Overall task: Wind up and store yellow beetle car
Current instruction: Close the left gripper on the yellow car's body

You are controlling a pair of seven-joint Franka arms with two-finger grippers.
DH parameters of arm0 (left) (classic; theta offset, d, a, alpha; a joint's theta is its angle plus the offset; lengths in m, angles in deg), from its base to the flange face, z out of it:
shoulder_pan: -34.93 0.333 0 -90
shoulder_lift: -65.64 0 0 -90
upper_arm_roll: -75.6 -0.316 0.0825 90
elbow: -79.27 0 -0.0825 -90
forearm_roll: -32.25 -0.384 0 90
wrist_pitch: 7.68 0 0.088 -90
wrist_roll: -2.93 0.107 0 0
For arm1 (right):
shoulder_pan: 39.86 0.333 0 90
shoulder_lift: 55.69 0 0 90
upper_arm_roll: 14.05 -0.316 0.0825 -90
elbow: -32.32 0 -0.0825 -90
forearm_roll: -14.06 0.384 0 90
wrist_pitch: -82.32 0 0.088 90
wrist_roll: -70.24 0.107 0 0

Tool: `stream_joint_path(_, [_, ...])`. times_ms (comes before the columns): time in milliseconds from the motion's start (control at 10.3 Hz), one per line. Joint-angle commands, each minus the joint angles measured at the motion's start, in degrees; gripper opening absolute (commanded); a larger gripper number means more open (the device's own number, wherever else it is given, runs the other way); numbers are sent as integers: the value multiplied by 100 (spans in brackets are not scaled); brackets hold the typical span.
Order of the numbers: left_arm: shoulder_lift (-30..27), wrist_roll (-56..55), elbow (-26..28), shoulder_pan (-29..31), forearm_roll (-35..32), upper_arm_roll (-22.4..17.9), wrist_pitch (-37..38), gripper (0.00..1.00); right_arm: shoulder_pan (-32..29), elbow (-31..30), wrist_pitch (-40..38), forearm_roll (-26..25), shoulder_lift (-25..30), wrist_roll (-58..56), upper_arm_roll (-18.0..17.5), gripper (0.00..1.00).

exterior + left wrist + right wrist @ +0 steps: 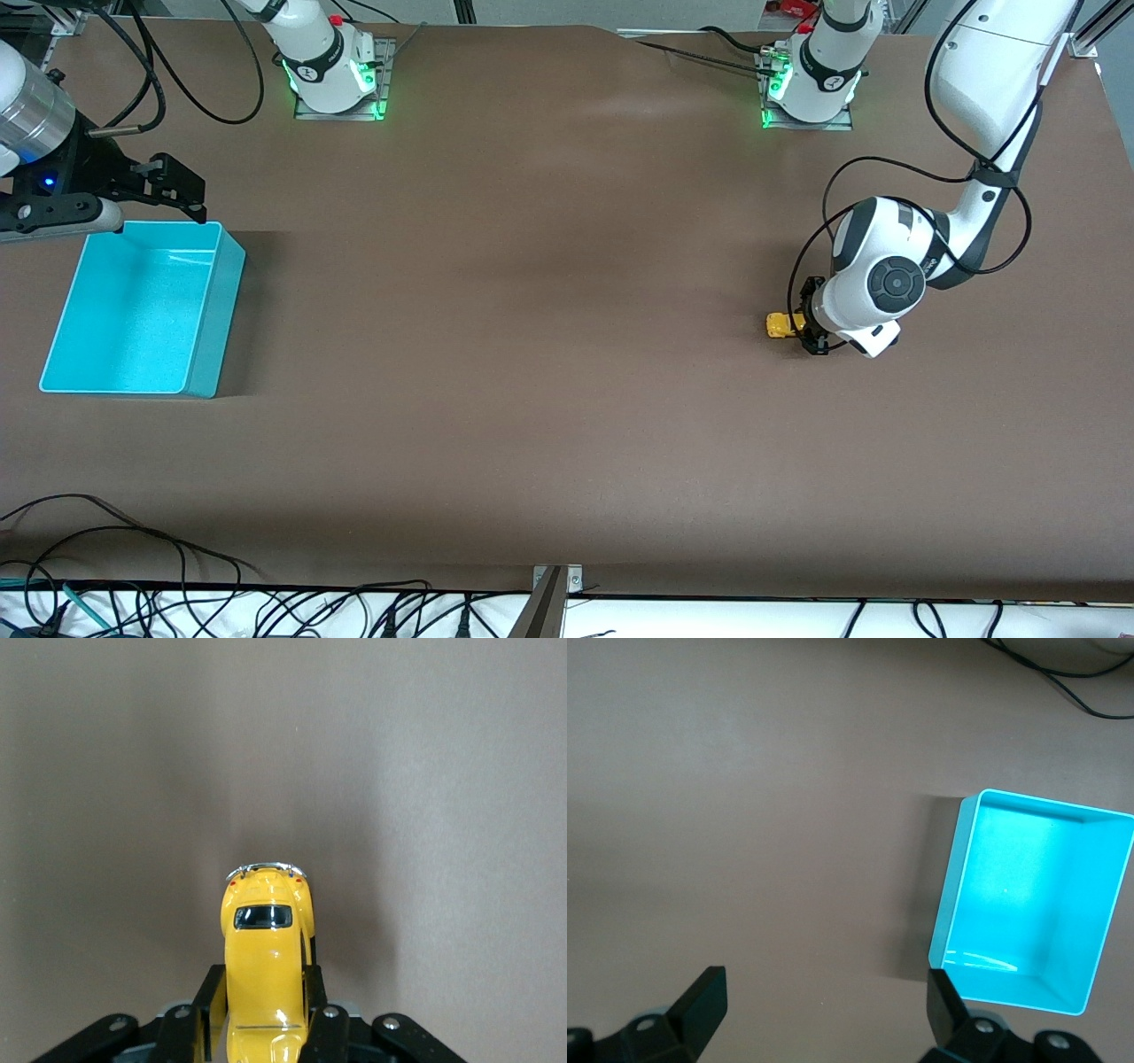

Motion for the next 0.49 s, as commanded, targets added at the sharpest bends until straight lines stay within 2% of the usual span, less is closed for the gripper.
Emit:
stream_joint_path(0, [194,-77,-39,257,-471,-3,-84,0,-40,73,-49,104,9,-36,-8,100])
stream_joint_path(390, [309,-51,-31,512,-981,-3,-85,0,-31,73,-75,113,9,-36,-17,100])
